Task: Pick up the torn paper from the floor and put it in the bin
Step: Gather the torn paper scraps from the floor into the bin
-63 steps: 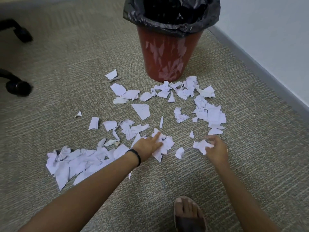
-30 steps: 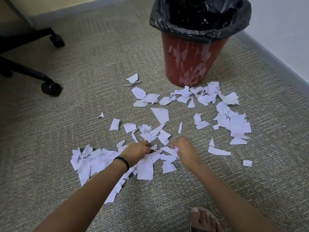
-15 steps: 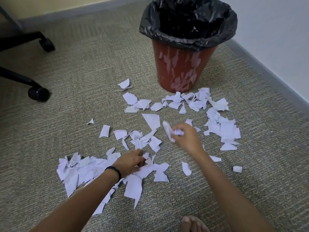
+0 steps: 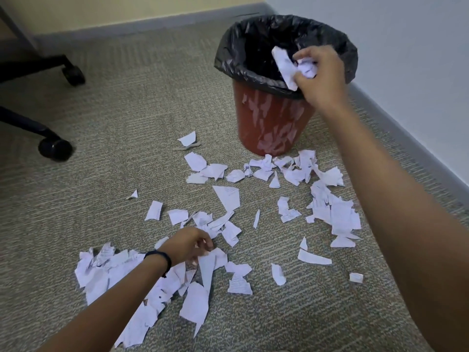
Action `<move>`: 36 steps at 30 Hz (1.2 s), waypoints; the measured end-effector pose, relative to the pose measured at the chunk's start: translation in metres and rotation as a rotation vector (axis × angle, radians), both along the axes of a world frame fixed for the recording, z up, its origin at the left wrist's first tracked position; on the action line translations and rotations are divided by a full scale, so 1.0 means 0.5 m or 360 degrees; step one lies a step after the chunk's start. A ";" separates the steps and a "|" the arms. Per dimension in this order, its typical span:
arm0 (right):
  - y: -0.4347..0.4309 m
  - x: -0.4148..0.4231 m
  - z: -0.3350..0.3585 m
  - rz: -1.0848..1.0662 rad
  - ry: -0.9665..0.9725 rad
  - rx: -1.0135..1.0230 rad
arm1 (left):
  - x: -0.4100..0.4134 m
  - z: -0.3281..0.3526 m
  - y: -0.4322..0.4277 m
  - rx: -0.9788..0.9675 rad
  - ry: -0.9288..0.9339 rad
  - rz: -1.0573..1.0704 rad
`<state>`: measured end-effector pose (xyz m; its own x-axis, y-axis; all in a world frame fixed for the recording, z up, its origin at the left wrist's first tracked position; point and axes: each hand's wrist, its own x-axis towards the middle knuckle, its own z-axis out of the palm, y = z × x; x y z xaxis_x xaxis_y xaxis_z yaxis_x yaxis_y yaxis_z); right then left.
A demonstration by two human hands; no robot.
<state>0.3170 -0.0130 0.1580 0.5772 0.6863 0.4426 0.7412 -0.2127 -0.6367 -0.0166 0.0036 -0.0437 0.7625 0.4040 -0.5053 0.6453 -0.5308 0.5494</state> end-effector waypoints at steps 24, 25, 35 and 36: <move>-0.364 -0.093 -0.502 -0.0176 0.0294 -0.1721 | 0.350 0.377 0.109 -0.0727 -0.1562 0.1304; -0.361 -0.091 -0.501 -0.0178 0.0293 -0.1741 | 0.372 0.395 0.114 -0.0817 -0.1653 0.1371; -0.358 -0.095 -0.501 -0.0177 0.0266 -0.1831 | 0.267 0.212 0.112 0.0233 -0.1393 0.1067; -0.359 -0.096 -0.501 -0.0174 0.0265 -0.1829 | 0.220 0.145 0.118 0.0448 -0.0968 0.0816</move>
